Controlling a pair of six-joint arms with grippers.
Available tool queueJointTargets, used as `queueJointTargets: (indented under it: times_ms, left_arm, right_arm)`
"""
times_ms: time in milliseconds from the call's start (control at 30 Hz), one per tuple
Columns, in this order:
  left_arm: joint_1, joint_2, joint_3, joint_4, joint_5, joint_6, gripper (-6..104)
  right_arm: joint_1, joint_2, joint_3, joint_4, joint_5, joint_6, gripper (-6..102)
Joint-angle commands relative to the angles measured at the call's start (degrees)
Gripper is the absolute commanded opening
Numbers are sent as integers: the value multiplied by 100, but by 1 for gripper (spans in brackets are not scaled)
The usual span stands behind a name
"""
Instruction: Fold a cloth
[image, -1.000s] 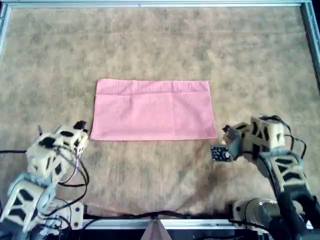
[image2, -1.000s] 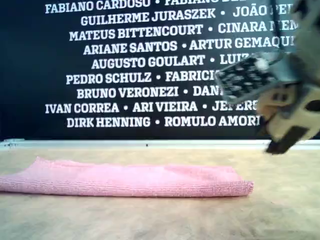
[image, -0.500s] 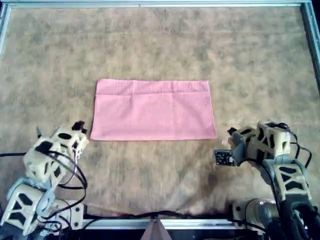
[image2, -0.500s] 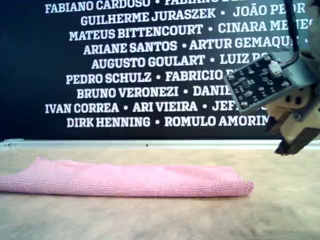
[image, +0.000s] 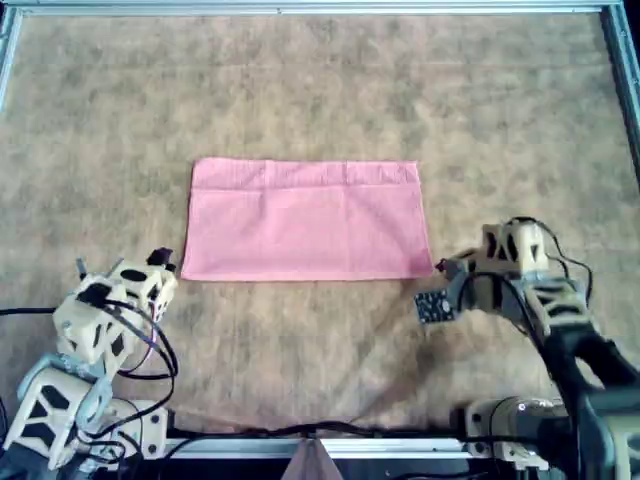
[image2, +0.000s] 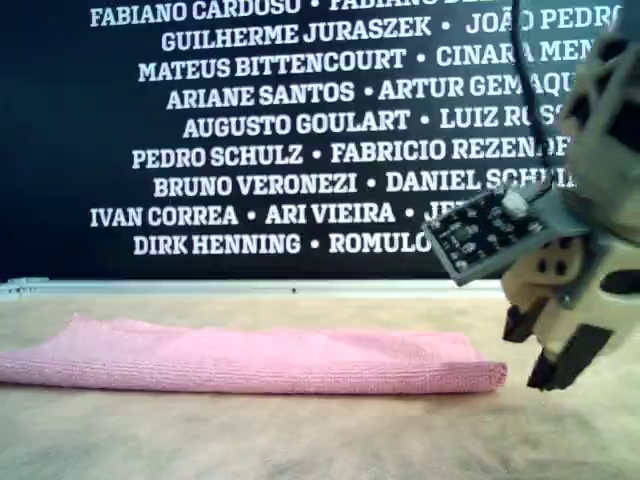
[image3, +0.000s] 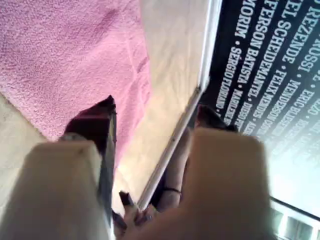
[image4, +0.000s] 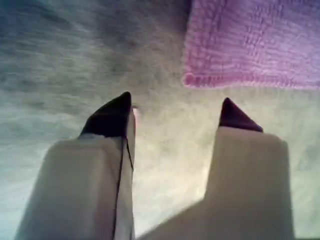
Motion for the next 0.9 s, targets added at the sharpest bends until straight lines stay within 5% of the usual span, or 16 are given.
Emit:
queueJointTargets:
  times_ms: [0, 200, 533, 867]
  left_arm:
    - [-44, 79, -97, -88, -18, 18, 58]
    - [-44, 79, -97, -88, -18, 18, 58]
    - [-44, 79, -88, -88, -18, 18, 58]
    - [-44, 79, -88, -88, -18, 18, 58]
  right_arm:
    - [62, -492, -721, -26, -44, -9, 72]
    - [105, -1292, -1248, -26, -53, 0, 72]
    - [1169, -1406, -1512, -26, 0, 18, 72]
    - [1099, -1397, -1529, -26, 53, 18, 69]
